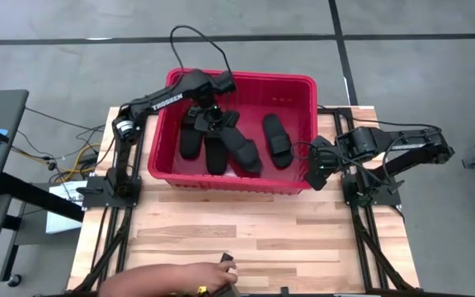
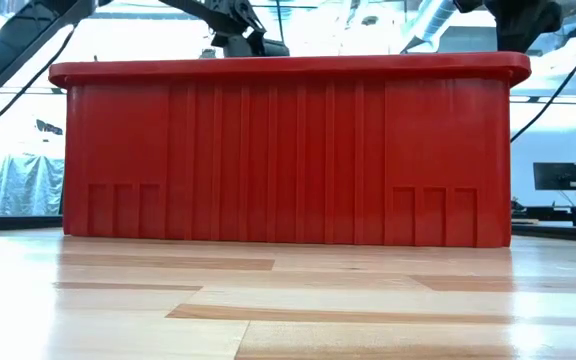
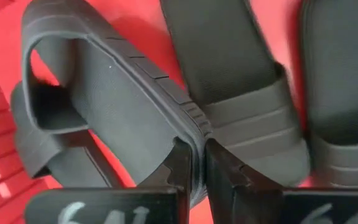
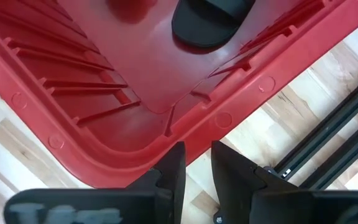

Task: Pick and place slides into bin
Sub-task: Put the black slide into the red organizer bin

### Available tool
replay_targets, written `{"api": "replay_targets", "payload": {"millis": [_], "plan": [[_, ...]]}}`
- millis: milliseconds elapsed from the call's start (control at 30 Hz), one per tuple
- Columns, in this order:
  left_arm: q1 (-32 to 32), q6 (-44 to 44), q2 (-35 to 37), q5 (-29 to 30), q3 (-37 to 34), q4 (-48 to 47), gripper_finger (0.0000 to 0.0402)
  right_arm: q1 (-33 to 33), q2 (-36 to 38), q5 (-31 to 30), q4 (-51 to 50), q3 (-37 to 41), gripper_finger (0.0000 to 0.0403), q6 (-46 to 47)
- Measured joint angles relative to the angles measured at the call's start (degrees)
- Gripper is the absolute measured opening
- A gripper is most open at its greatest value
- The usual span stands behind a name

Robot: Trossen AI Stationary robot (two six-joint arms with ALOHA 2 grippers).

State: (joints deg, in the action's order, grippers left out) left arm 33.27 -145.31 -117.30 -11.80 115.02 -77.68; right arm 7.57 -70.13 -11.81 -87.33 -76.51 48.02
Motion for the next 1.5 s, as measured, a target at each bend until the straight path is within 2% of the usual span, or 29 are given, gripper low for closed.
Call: {"api": "replay_targets", "payload": {"millis": [167, 567, 700, 833, 1000, 1500], "plan": [[-0.4, -2.04, -1.42, -0.64, -0.02, 2.42, 0.0011, -0.63, 0.0, -0.02, 0.0, 0.0, 0.007, -0.44], [-0.92, -2.69, -5.44, 3.73, 0.01, 15.55, 0.0011, -1.72, 0.0, -0.24, 0.0, 0.0, 0.007, -0.64], [-1.39, -2.93, -7.36, 7.5, 0.0, 20.0, 0.0011, -1.72, 0.0, -0.24, 0.0, 0.0, 0.007, -1.08], [-1.21, -3.03, -8.59, 8.36, -0.02, 20.62, 0.0011, -1.72, 0.0, -0.24, 0.02, 0.0, 0.007, -1.08], [-1.11, -2.32, -8.5, 6.76, -0.02, 20.56, 0.0013, -1.72, 0.0, -0.26, 0.03, 0.0, 0.007, -1.41], [0.23, 13.82, -8.48, 1.55, -0.02, 29.95, 0.0089, -1.72, -0.02, -0.46, 1.03, 0.0, 0.007, -1.52]]}}
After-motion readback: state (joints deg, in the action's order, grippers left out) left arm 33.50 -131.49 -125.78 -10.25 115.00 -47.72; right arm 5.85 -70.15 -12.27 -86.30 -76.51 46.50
